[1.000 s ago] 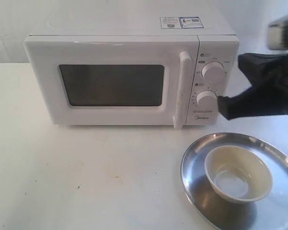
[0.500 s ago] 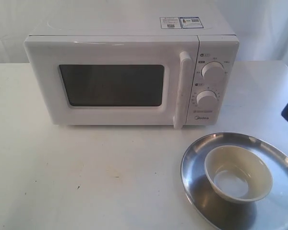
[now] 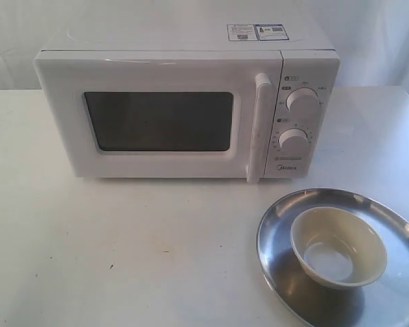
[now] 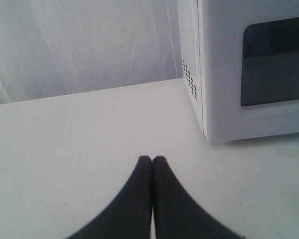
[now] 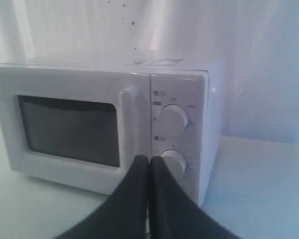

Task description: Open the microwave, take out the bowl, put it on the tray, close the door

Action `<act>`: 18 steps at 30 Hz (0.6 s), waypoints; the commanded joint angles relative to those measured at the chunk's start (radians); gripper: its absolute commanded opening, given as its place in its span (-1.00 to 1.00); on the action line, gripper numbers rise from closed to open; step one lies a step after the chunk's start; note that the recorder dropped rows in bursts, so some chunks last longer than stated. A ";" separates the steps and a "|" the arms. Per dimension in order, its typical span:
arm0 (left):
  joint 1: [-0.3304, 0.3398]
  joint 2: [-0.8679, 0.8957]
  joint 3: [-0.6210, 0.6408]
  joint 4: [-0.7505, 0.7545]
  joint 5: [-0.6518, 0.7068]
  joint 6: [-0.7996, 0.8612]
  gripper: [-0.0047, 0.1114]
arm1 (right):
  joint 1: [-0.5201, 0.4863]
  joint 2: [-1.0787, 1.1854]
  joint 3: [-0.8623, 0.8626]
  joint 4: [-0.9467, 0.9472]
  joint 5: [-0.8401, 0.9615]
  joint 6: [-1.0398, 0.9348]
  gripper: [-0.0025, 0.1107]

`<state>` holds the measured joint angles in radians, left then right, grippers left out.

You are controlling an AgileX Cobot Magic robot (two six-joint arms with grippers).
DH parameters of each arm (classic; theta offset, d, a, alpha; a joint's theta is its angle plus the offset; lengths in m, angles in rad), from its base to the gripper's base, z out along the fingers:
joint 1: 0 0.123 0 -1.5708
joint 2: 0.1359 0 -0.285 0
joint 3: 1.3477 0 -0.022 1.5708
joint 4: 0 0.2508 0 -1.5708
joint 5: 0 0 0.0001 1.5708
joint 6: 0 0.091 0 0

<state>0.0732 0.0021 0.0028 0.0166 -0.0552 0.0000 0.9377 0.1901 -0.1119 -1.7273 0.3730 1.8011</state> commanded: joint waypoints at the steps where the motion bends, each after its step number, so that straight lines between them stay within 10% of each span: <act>1: -0.004 -0.002 -0.003 -0.008 -0.004 0.000 -0.92 | -0.149 -0.118 0.060 -0.009 -0.021 -0.022 -0.96; 8: -0.004 -0.002 -0.003 -0.008 -0.004 0.000 -0.92 | -0.466 -0.170 0.112 -0.017 -0.154 -0.027 -0.96; 18: -0.004 -0.002 -0.003 -0.008 -0.004 0.000 -0.92 | -0.492 -0.170 0.112 -0.017 -0.155 -0.027 -0.96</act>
<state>0.0732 0.0021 0.0028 0.0166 -0.0552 0.0000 0.4504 0.0257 -0.0054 -1.7330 0.2185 1.7873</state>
